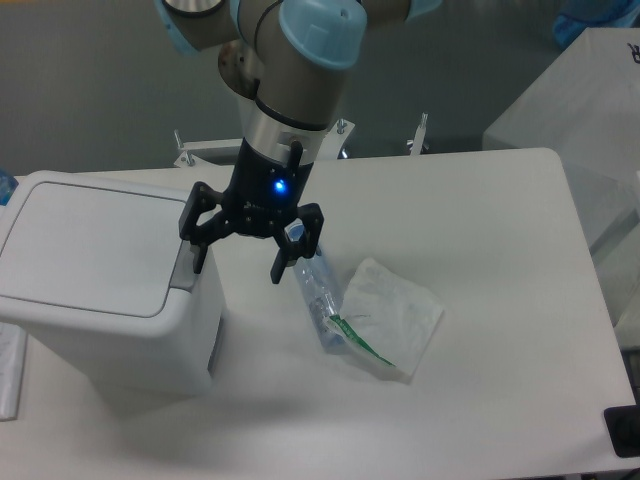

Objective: Open the trash can

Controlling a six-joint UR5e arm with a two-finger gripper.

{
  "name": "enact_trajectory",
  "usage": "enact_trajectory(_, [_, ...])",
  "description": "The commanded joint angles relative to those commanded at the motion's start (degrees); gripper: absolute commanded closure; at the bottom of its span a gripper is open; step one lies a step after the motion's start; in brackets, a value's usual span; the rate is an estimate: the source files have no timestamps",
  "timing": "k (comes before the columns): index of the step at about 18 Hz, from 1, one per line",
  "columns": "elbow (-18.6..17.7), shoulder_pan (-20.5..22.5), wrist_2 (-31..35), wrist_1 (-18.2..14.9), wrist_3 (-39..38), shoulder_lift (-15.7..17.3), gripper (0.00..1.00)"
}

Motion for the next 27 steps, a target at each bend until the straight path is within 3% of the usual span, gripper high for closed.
enact_trajectory(13, [1.1,0.0,0.0,0.0,-1.0,-0.5,0.0])
enact_trajectory(16, [3.9,0.1,0.0,0.0,-1.1,-1.3,0.0])
enact_trajectory(20, [7.5,3.6,0.0,0.1,0.3,-3.6,0.0])
enact_trajectory(23, [9.5,5.0,1.0,0.7,6.7,-6.8,0.0])
enact_trajectory(27, [9.7,8.8,9.3,0.4,23.3,-9.8,0.0])
